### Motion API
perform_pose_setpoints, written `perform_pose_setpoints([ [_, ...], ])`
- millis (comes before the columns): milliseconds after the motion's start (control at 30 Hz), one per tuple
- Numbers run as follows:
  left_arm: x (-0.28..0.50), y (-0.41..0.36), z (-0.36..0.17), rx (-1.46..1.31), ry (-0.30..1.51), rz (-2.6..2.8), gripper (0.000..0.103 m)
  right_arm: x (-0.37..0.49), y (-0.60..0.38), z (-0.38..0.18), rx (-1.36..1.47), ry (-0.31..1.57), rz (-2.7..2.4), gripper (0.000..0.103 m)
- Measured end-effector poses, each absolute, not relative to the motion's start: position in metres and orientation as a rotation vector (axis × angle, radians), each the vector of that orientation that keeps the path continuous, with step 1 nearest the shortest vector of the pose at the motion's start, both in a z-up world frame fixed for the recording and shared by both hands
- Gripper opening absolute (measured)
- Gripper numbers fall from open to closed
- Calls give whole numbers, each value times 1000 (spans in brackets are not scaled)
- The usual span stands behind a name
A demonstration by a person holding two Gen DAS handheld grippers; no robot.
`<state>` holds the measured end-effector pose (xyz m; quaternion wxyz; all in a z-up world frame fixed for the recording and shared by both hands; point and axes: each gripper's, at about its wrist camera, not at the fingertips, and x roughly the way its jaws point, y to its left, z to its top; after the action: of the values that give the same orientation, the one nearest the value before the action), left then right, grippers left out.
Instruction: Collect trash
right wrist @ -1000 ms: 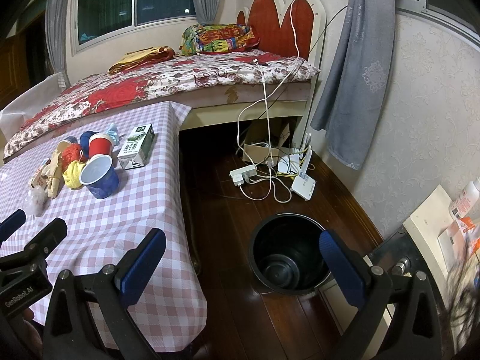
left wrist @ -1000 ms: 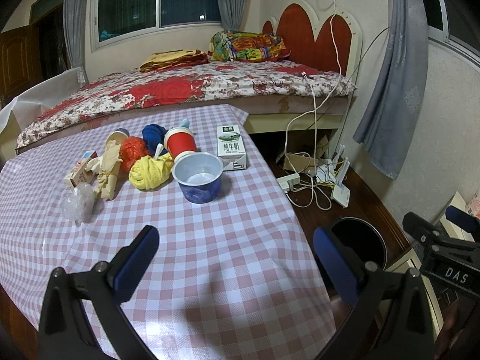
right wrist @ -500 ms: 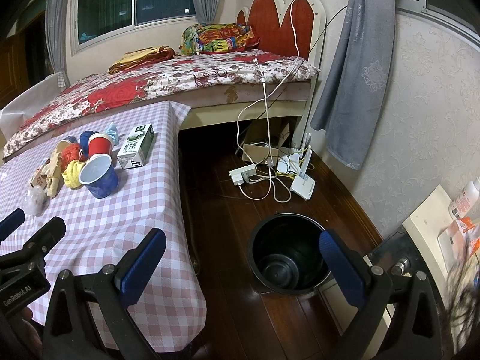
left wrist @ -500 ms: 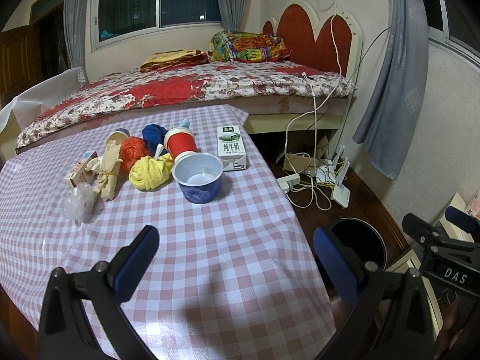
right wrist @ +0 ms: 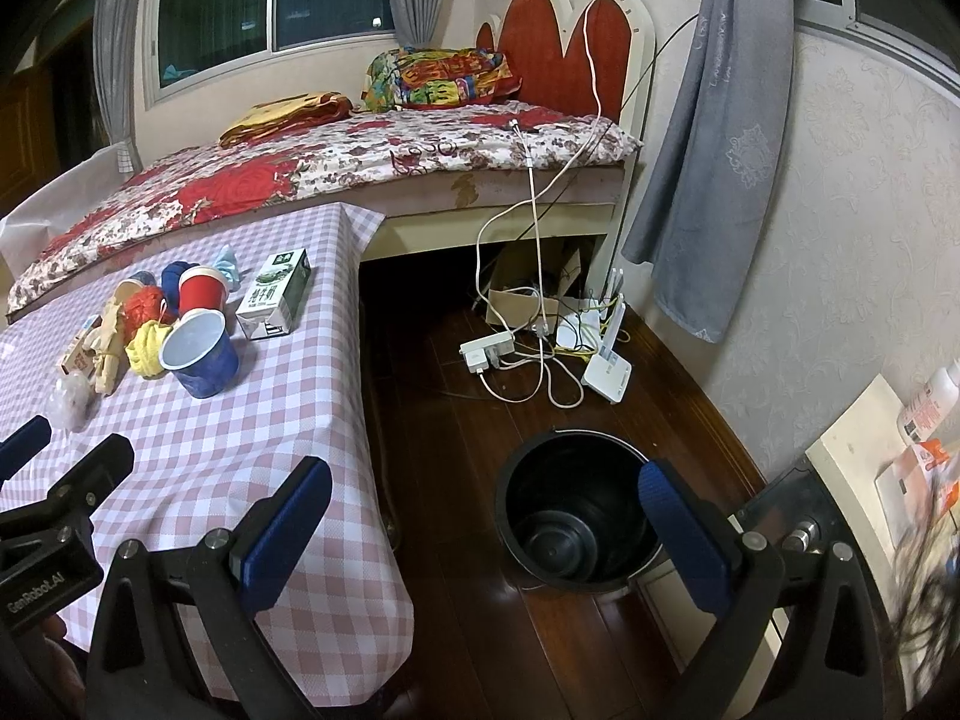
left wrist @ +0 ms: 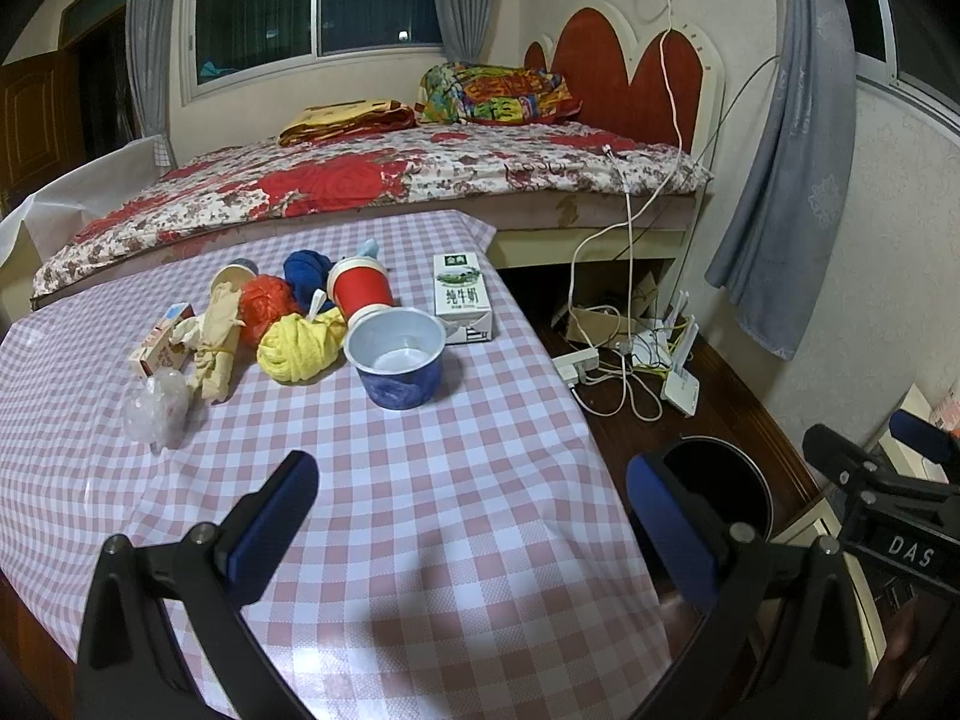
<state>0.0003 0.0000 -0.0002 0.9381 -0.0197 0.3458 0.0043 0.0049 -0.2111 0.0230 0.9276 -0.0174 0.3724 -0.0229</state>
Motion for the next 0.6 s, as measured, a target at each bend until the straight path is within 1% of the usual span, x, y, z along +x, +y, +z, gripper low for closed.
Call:
perform_pose_setpoints([
  [600, 0, 0, 0, -41, 706, 10, 103, 5, -210, 24, -38, 765, -46, 103],
])
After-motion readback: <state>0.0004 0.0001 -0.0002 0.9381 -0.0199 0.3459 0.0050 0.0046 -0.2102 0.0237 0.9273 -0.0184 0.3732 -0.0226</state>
